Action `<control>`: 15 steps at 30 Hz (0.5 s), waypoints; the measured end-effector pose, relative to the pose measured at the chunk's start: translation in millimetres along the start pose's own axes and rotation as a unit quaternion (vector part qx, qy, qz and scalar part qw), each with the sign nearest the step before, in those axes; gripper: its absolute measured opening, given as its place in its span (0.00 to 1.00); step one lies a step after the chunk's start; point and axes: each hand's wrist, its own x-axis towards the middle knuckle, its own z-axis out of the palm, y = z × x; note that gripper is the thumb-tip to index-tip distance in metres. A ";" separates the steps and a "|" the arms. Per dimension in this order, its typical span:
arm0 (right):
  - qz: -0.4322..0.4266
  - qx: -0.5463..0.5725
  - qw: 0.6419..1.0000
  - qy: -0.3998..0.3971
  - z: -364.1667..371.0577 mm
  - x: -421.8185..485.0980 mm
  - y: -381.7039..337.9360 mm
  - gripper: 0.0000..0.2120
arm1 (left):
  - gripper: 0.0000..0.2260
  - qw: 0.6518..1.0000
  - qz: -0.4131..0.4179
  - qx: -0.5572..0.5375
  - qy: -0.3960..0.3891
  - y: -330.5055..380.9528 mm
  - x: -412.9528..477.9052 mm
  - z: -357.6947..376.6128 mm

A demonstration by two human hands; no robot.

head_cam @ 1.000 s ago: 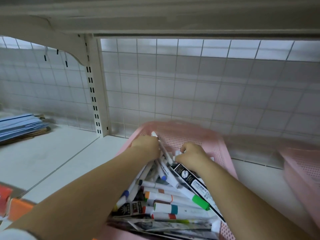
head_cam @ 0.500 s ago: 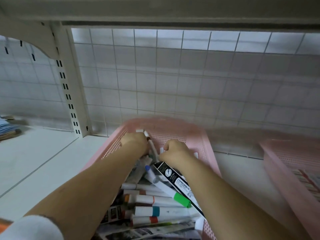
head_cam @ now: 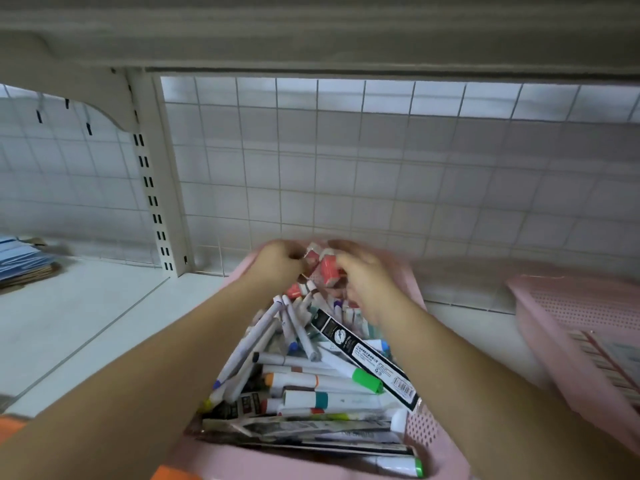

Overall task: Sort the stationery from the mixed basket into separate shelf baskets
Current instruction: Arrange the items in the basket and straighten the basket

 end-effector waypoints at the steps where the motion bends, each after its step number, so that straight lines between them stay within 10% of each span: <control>1: 0.022 0.061 0.998 -0.006 0.0 -2.0 -4.9 0.06 | 0.05 0.999 -0.011 -0.042 0.002 2.5 -4.5 -4.5; 8: 0.103 0.292 0.947 -0.085 -20.2 -31.8 -34.8 0.09 | 0.04 0.960 -0.071 -0.268 -0.039 33.3 -39.5 -20.7; 15: 0.063 0.265 0.959 -0.081 -87.6 -48.6 -44.8 0.09 | 0.03 0.947 -0.051 -0.308 -0.078 90.0 -54.0 6.4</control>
